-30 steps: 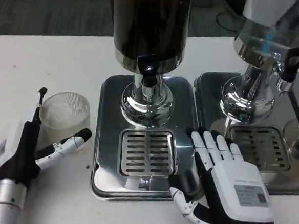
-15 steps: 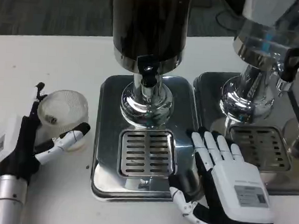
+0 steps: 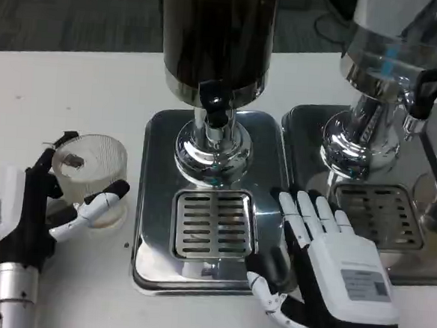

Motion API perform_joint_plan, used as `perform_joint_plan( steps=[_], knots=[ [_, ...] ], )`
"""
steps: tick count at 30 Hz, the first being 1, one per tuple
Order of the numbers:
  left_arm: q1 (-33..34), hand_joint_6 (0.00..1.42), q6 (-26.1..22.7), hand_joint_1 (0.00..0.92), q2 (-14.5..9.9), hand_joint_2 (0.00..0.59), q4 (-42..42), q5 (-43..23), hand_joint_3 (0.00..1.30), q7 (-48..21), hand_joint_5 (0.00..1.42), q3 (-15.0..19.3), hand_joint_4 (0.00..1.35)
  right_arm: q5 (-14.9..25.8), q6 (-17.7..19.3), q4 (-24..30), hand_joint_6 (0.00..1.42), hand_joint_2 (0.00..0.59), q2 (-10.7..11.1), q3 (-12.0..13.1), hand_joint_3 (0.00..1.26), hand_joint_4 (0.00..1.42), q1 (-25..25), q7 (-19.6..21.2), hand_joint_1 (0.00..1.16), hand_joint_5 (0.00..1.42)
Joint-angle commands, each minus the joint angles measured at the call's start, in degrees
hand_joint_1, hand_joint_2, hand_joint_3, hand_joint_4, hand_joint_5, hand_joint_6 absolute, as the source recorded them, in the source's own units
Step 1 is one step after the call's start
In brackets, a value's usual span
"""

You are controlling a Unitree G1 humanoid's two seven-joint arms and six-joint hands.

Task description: Grasp the cup under the faucet to collect the drink, then remove the cup.

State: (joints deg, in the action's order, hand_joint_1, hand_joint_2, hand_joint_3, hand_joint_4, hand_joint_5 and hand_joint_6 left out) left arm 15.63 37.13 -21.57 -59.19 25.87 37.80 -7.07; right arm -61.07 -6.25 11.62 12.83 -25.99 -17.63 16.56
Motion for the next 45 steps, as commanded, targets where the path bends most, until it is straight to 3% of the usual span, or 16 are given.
perform_joint_plan(
  steps=[1,45],
  knots=[
    [-0.36,0.68,1.29,0.449,-0.93,0.121,0.26,1.48,0.28,2.78,0.69,-0.53,0.43,0.47,0.16,-0.41,0.03,0.394,-0.11,-0.02,0.04,0.0,0.31,0.56,0.19,0.0],
    [-1.15,0.8,3.63,0.499,-1.52,0.133,3.38,5.27,0.4,9.82,0.76,-1.17,0.53,1.45,0.62,-1.98,0.05,0.415,-1.03,-0.12,0.04,0.0,2.0,1.19,0.18,0.0]
  ],
)
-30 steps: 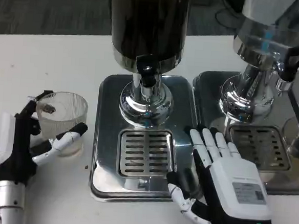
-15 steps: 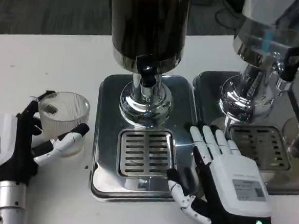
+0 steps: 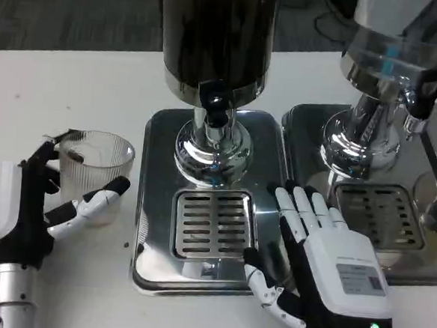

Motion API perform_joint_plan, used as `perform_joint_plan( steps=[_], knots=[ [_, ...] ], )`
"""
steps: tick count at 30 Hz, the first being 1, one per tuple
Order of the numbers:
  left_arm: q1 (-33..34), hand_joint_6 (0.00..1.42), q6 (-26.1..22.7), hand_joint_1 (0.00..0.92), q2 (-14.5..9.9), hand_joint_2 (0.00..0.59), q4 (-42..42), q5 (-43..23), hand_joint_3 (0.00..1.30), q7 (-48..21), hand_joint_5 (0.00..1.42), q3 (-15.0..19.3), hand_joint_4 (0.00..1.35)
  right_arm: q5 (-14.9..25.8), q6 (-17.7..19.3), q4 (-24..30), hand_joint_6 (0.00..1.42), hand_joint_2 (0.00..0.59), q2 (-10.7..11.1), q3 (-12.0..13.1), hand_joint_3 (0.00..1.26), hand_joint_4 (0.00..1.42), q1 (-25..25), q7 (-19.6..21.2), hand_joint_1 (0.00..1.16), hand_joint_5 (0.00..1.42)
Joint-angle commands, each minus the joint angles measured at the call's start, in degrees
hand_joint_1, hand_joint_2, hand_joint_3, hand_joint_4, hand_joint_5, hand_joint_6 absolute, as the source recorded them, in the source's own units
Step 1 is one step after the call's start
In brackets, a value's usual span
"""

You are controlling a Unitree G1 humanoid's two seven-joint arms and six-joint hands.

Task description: Grasp the cup under the faucet to collect the drink, then remove the cup.

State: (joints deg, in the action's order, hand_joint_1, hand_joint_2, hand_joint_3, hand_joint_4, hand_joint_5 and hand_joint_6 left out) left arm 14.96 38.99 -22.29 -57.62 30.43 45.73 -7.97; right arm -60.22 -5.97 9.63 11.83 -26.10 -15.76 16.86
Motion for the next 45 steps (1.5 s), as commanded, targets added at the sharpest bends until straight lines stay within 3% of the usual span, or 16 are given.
perform_joint_plan(
  steps=[1,13,26,45],
  knots=[
    [-0.51,0.81,1.73,0.501,-0.76,0.134,1.81,0.74,0.4,1.83,0.75,-0.26,0.53,0.65,0.27,0.08,0.05,0.415,-0.08,0.06,0.04,0.0,0.04,0.94,0.18,0.0],
    [-1.84,0.81,3.01,0.505,0.15,0.132,4.67,3.52,0.4,3.28,0.75,-1.6,0.53,0.54,0.03,0.38,0.05,0.415,0.04,0.32,0.04,0.0,0.1,0.73,0.18,0.0],
    [-0.31,0.82,3.41,0.514,3.01,0.129,8.07,8.44,0.42,2.44,0.76,-7.73,0.53,0.38,-0.64,1.32,0.05,0.415,-0.26,0.78,0.04,0.0,-0.72,0.61,0.18,0.0],
    [9.13,0.82,-0.19,0.505,8.19,0.13,-2.97,12.39,0.4,3.93,0.75,-15.7,0.53,-0.18,-2.18,3.99,0.05,0.415,-0.49,0.55,0.04,0.0,-2.53,-0.43,0.18,0.0]
  ],
)
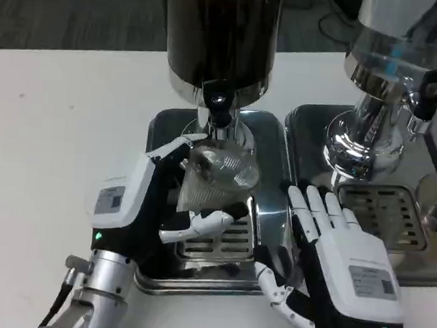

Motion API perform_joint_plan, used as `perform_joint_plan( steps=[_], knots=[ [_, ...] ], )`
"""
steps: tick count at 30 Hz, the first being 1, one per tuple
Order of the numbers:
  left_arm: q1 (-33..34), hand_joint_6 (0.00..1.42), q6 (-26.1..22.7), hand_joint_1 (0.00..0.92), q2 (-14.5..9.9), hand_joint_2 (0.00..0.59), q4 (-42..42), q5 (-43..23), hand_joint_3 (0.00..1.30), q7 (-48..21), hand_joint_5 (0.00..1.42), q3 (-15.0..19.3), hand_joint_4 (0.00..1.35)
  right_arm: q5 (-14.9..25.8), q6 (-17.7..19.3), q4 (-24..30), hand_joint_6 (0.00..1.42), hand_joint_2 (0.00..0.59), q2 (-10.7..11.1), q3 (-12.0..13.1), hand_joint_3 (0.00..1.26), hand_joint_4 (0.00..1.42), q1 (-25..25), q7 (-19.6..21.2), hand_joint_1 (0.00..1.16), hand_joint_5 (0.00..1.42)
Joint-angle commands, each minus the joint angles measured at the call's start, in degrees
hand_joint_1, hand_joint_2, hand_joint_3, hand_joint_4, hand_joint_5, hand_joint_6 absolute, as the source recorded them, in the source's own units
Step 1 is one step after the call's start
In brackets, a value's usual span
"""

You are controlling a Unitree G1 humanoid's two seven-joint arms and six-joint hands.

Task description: Grasp the cup under the faucet to collect the drink, then remove the cup.

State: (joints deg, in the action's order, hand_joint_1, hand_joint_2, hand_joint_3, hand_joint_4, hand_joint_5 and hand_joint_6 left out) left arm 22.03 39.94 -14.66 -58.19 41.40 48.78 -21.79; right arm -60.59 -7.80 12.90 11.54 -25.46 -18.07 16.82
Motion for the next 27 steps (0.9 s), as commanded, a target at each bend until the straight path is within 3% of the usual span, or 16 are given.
perform_joint_plan(
  steps=[1,5,12,20,27],
  knots=[
    [2.36,0.82,-1.29,0.503,0.67,0.13,-3.06,1.45,0.4,0.87,0.74,-2.26,0.52,0.39,-0.4,0.73,0.05,0.415,-0.25,0.01,0.04,0.0,-0.17,-0.5,0.18,0.0],
    [3.05,0.82,-1.77,0.489,1.2,0.128,-4.86,1.02,0.4,1.11,0.74,-3.13,0.52,0.73,-0.24,0.67,0.05,0.415,0.08,0.58,0.04,0.0,0.41,-0.78,0.18,0.0],
    [1.0,0.77,-2.2,0.452,-0.31,0.12,-5.75,0.76,0.37,2.51,0.72,-3.77,0.48,1.06,0.18,0.07,0.05,0.415,-0.01,0.38,0.04,0.0,0.85,-0.94,0.18,0.0],
    [-0.72,0.47,-4.05,0.263,-1.99,0.084,-3.79,2.86,0.22,6.46,0.54,-5.84,0.33,1.69,0.18,-0.37,0.05,0.416,0.23,0.24,0.04,0.0,1.32,-0.91,0.18,0.0],
    [-0.73,0.34,-4.33,0.126,-2.34,0.059,-3.17,1.67,0.09,5.57,0.43,-5.41,0.16,1.86,0.25,-0.7,0.05,0.416,0.36,0.38,0.04,0.0,1.68,-0.6,0.18,0.0]
  ],
)
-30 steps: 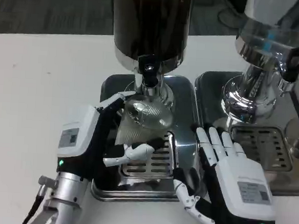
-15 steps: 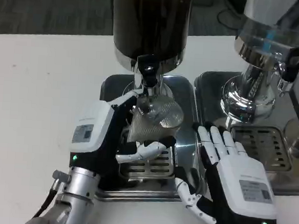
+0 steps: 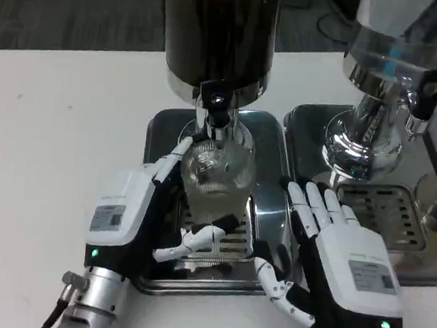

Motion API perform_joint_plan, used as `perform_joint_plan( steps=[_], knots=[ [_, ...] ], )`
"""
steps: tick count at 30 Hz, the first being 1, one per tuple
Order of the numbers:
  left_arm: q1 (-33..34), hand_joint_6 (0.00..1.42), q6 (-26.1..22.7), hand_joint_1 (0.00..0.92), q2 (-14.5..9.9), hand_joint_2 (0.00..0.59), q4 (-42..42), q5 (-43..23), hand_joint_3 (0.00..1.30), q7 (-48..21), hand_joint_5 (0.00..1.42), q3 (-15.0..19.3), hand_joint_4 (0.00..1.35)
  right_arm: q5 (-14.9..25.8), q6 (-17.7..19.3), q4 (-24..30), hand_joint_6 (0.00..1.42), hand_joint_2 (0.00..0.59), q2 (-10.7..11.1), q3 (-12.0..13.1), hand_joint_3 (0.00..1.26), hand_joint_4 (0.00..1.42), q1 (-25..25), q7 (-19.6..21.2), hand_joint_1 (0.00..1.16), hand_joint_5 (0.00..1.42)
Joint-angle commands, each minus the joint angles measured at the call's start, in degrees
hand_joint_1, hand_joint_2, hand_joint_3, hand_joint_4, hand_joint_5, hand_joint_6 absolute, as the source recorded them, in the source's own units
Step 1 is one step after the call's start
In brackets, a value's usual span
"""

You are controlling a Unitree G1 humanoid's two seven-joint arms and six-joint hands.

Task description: Grasp the cup under the faucet to collect the drink, then remove the cup.

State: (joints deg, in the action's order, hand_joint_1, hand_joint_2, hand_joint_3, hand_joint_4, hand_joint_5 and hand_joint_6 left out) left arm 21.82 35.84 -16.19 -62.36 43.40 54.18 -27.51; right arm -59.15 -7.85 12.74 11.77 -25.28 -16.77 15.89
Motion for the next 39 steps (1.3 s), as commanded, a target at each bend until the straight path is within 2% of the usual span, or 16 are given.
perform_joint_plan(
  steps=[1,7,14,18,19,22,24,30,33,37,39],
  knots=[
    [-0.69,0.33,-0.25,0.103,-1.01,0.056,1.45,-0.41,0.08,0.41,0.42,0.47,0.13,0.51,0.31,-0.59,0.05,0.416,0.16,0.3,0.04,0.0,0.44,0.4,0.18,0.0],
    [-2.36,0.32,0.37,0.003,-2.57,0.023,5.37,-1.96,0.05,-0.19,0.38,2.53,0.1,0.74,0.88,-2.01,0.05,0.416,0.91,0.79,0.04,0.0,1.89,0.56,0.18,0.0],
    [-6.76,0.2,0.28,0.0,-6.72,0.0,13.45,-3.35,0.0,-2.79,0.28,5.82,0.0,-1.34,1.08,-3.83,0.03,0.417,1.64,-0.3,0.0,0.0,3.65,2.05,0.18,0.0],
    [-11.35,0.03,-1.97,0.0,-10.42,0.0,18.8,-3.24,0.0,-6.7,0.11,7.65,0.0,-4.13,-0.37,-5.49,0.0,0.398,1.83,-1.1,0.0,0.0,4.68,2.52,0.18,0.0],
    [-12.12,0.01,-2.39,0.0,-11.07,0.0,19.61,-3.17,0.0,-7.44,0.08,7.92,0.0,-5.93,-0.93,-6.37,0.0,0.396,2.04,-1.68,0.0,0.0,5.27,3.06,0.18,0.0],
    [-14.55,0.0,-3.82,0.0,-12.48,0.0,21.13,-2.64,0.0,-9.33,0.01,8.49,0.0,-8.92,-2.1,-8.71,0.0,0.372,2.37,-2.9,0.0,0.0,6.88,3.39,0.19,0.0],
    [-15.96,0.0,-4.87,0.0,-13.15,0.0,20.66,-2.51,0.0,-11.02,0.0,8.58,0.0,-9.36,-2.84,-9.91,0.0,0.359,2.28,-3.41,0.0,0.0,7.29,3.09,0.19,0.0],
    [-19.61,0.0,-6.15,0.0,-15.11,0.001,24.95,-2.4,0.0,-12.15,0.0,10.01,0.0,-7.96,-2.66,-9.39,0.0,0.349,2.05,-3.19,0.0,0.0,6.48,4.02,0.19,0.0],
    [-21.51,0.0,-4.79,0.0,-15.55,0.025,28.73,-4.71,0.0,-13.17,0.0,12.18,0.0,-6.46,-1.9,-9.08,0.0,0.346,2.14,-2.65,0.0,0.0,6.27,4.54,0.18,0.0],
    [-23.33,0.0,3.28,0.0,-16.94,0.06,33.17,-12.58,0.0,-17.74,0.0,16.7,0.0,-6.12,-1.68,-8.62,0.0,0.344,2.51,-2.82,0.0,0.0,6.16,5.2,0.18,0.0],
    [-22.99,0.0,9.16,0.0,-17.38,0.064,33.48,-19.42,0.0,-22.97,0.0,18.63,0.0,-5.43,-1.83,-8.64,0.0,0.344,2.46,-2.71,0.0,0.0,6.31,4.1,0.18,0.0]
  ],
)
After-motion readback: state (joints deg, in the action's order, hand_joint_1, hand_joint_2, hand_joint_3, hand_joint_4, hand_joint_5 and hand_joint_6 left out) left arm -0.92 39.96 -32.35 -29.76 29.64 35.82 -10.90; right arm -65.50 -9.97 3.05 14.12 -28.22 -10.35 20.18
